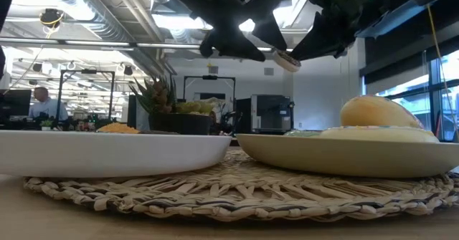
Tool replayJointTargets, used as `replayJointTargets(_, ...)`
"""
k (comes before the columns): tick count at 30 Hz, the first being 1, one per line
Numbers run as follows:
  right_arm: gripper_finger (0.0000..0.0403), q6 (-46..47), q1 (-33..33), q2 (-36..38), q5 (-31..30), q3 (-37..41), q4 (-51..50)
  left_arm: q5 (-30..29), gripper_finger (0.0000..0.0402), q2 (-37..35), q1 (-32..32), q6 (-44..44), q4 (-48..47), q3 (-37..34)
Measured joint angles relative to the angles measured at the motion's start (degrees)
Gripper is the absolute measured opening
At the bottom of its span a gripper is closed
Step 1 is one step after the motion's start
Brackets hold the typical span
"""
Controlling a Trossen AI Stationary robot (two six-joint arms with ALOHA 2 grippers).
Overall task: Pick & Place donuts
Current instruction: Put the small brown donut on the white plate
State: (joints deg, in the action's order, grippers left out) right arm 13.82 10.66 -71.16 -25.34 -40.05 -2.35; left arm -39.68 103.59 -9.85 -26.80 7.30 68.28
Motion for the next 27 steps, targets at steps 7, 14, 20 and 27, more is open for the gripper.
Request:
replayJointTargets(7,0.0016,0.0,0.0,0.0,0.0,0.0,0.0,1.7,0.0220,0.0,0.3,-2.4,-2.5,0.0)
replayJointTargets(14,0.0016,-0.7,0.0,0.0,-0.2,0.0,1.0,2.1,0.0194,0.0,1.2,-4.0,-4.3,0.0)
replayJointTargets(20,0.0016,-0.7,0.0,0.0,-0.2,0.0,1.2,2.8,0.0175,0.0,1.3,-4.0,-4.1,0.0)
replayJointTargets(27,0.0016,-0.7,0.0,0.0,-0.2,0.0,1.8,3.5,0.0160,0.0,1.4,-3.2,-2.5,0.0)
